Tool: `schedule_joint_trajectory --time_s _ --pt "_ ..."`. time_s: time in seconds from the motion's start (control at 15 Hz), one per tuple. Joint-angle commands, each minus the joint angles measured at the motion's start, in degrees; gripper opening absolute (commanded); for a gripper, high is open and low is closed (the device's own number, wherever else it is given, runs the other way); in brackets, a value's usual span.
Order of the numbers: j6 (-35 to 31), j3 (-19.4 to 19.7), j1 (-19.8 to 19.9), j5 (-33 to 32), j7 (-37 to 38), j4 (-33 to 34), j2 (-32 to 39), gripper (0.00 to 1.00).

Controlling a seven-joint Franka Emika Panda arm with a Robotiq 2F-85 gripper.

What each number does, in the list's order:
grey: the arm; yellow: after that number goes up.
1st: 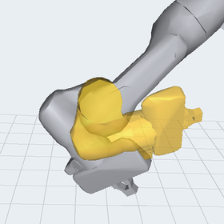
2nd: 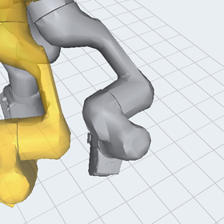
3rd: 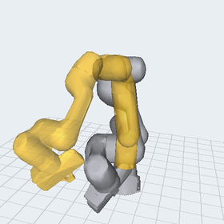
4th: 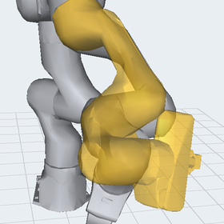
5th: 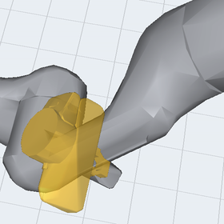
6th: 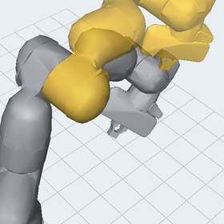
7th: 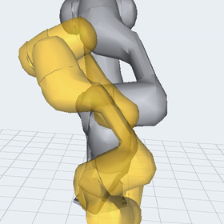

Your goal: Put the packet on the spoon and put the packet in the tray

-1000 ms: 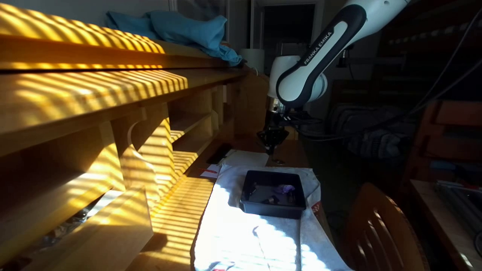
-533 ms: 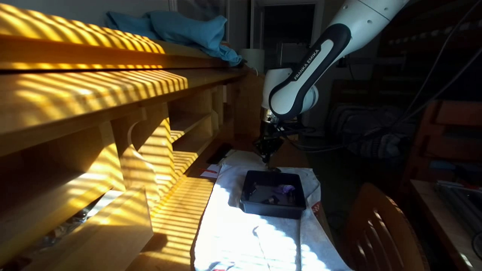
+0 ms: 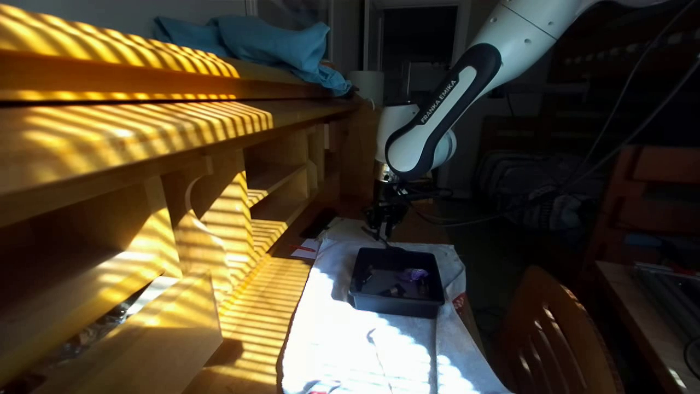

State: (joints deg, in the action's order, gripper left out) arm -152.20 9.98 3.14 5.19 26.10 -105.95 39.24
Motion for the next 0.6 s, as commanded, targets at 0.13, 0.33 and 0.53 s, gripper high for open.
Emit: schedule_joint_trajectory --time_s 0.13,0.33,0.53 --pt "1.1 -1.0 -0.1 1.3 -2.7 -2.3 -4.4 0.84" --pt "1.9 -3.8 1.3 1.1 -9.8 -5.0 -8.9 0.99" --pt "5.7 -6.4 2.6 1.3 -17.0 -7.2 -13.4 1.0"
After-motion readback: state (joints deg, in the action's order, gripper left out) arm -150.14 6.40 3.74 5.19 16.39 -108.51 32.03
